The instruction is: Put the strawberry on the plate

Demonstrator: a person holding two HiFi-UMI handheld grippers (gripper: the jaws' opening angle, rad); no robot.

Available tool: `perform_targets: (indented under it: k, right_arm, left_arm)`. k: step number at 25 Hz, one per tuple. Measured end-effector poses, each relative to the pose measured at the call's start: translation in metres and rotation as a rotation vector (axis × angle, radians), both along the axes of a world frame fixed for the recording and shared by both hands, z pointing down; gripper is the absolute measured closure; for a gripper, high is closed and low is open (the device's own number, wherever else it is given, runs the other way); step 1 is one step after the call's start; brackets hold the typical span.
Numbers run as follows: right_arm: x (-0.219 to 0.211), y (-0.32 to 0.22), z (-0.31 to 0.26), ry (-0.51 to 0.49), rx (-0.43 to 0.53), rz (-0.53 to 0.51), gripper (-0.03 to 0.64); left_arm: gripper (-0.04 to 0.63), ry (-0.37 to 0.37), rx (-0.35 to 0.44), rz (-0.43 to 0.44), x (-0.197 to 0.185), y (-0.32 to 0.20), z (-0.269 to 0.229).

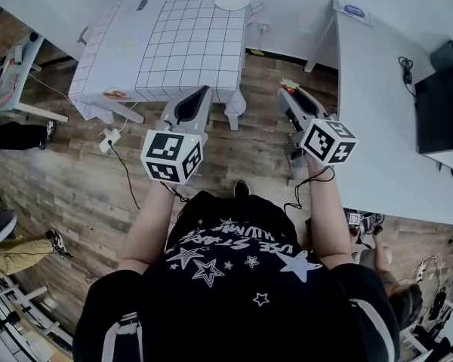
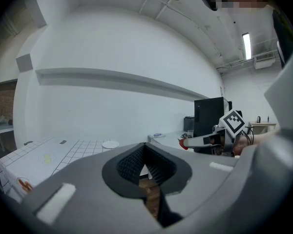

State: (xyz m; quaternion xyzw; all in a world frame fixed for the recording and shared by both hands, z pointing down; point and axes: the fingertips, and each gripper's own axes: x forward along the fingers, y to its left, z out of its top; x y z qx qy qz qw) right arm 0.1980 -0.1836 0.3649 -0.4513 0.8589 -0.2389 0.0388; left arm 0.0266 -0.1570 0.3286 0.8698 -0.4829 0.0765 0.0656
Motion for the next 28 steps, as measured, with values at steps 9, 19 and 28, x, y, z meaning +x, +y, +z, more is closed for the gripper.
perform_targets:
  k: [9, 19, 28]
  right_arm:
    - [-0.009, -0.054, -0.001, 0.014, 0.002, -0.038, 0.471]
    - [-0.016, -0.123, -0.003, 0.054, 0.009, -0.01, 0.471]
    - [-0.044, -0.219, 0.0, 0.081, 0.002, 0.021, 0.471]
  left_arm:
    - [0.589, 0.005, 0.007, -0.031, -0.006, -0.049, 0.001]
    - [0.589, 0.023, 0.019, 0.01, -0.013, -0.132, 0.006]
    - [0.589, 0.041, 0.008, 0.054, -0.036, -0.234, 0.014]
